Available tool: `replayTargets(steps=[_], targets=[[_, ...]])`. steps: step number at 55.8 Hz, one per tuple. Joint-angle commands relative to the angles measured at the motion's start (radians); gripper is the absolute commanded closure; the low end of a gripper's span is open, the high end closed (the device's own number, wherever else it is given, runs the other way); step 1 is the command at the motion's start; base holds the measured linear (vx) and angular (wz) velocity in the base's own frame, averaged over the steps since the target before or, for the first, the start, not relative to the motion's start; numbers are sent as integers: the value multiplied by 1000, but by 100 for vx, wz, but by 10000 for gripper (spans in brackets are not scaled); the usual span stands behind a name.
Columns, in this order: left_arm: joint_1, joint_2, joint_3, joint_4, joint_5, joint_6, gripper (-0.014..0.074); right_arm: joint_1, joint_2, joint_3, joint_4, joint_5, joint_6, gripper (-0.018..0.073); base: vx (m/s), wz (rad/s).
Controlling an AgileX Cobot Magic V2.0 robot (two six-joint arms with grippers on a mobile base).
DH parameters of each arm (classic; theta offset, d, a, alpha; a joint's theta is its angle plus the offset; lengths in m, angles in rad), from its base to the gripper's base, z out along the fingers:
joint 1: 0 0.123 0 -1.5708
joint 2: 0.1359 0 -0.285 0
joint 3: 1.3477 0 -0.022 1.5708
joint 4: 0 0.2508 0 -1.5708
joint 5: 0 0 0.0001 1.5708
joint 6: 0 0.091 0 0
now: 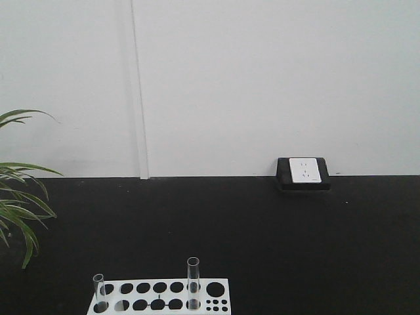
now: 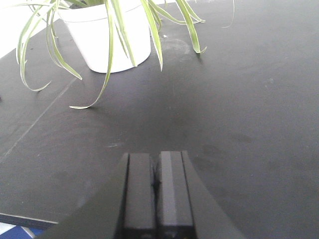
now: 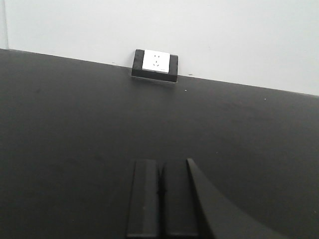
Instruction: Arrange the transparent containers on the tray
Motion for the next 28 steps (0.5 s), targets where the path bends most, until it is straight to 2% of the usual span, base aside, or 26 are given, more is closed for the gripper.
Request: replayTargets(steps=[1, 28], targets=[[-5, -24, 31, 31, -54, -8, 603, -2, -7, 4, -10, -84, -5, 571, 0, 0], [-5, -24, 31, 31, -55, -8, 603, -2, -7, 4, -10, -83, -5, 571, 0, 0]])
